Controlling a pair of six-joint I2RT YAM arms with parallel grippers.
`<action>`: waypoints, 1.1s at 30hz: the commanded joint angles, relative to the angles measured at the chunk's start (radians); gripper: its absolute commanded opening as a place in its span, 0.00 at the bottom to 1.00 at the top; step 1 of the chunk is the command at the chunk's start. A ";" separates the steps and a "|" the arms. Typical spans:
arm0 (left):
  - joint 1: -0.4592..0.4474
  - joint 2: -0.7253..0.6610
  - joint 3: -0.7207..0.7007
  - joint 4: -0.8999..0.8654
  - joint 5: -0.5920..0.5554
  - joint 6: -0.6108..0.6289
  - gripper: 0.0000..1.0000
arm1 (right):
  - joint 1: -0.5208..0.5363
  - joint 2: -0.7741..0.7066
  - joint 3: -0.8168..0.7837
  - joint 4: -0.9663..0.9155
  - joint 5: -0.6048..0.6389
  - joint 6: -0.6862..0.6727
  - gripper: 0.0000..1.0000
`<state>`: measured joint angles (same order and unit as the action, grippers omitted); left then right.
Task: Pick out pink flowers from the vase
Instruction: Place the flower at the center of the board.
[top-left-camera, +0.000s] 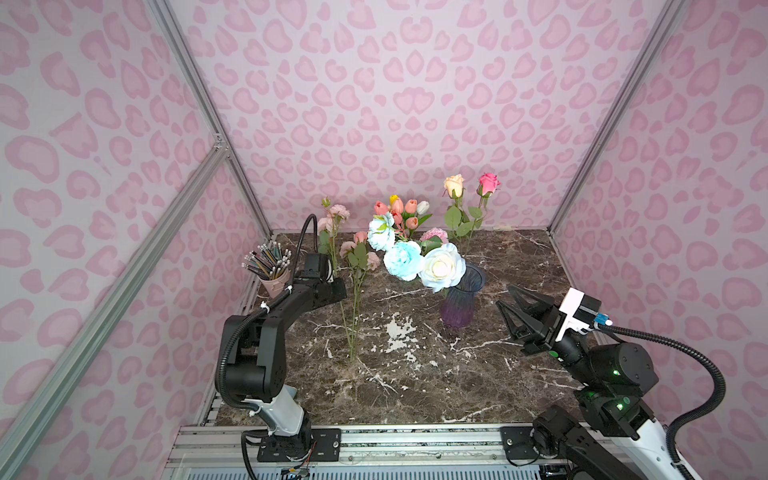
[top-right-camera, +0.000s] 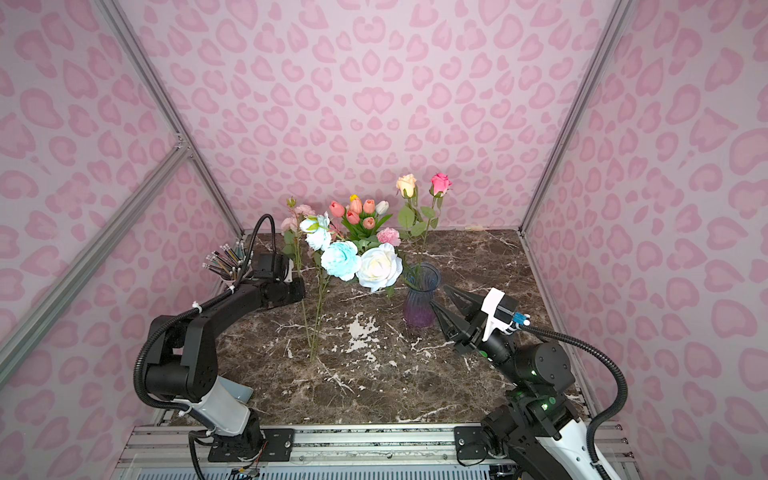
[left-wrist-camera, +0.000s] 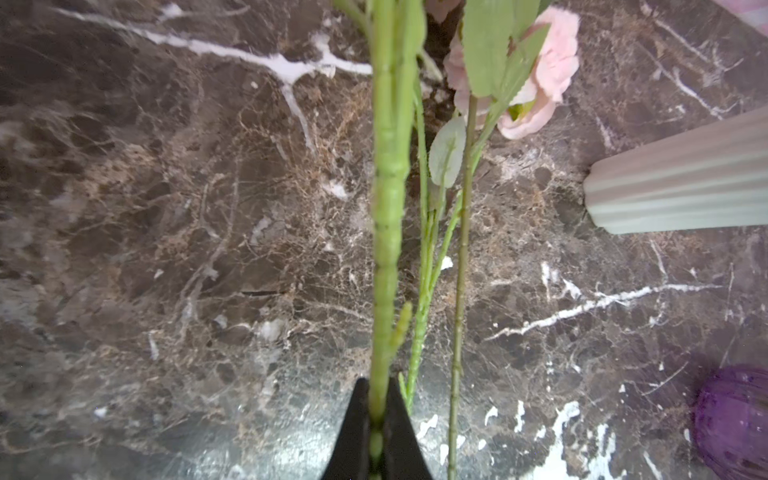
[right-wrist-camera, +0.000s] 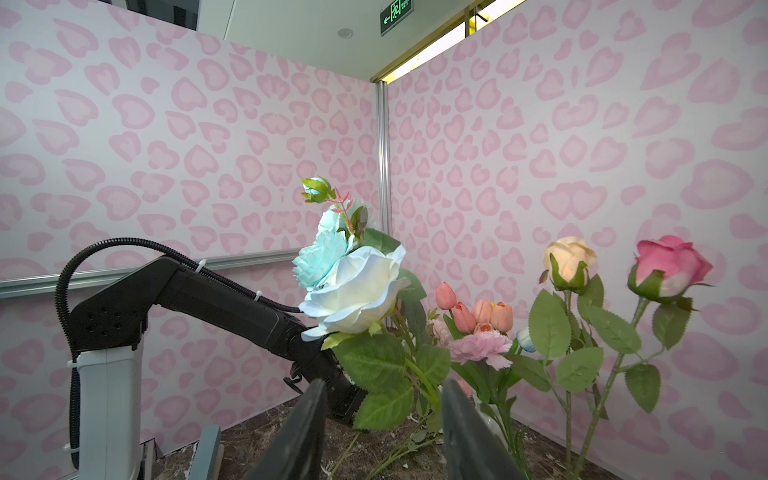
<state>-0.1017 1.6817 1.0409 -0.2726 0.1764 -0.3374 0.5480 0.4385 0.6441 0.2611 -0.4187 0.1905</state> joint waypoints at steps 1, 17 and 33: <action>0.009 0.021 -0.018 0.041 0.049 0.016 0.06 | 0.002 -0.012 -0.004 0.014 0.011 -0.006 0.47; 0.008 0.111 -0.026 -0.006 0.023 -0.025 0.11 | 0.001 -0.021 -0.015 0.002 0.003 -0.015 0.47; 0.009 0.017 -0.053 -0.019 0.000 -0.082 0.33 | 0.001 -0.034 -0.024 -0.011 0.043 -0.017 0.47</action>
<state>-0.0940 1.7386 1.0016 -0.2893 0.1993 -0.3847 0.5480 0.4057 0.6247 0.2394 -0.4072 0.1791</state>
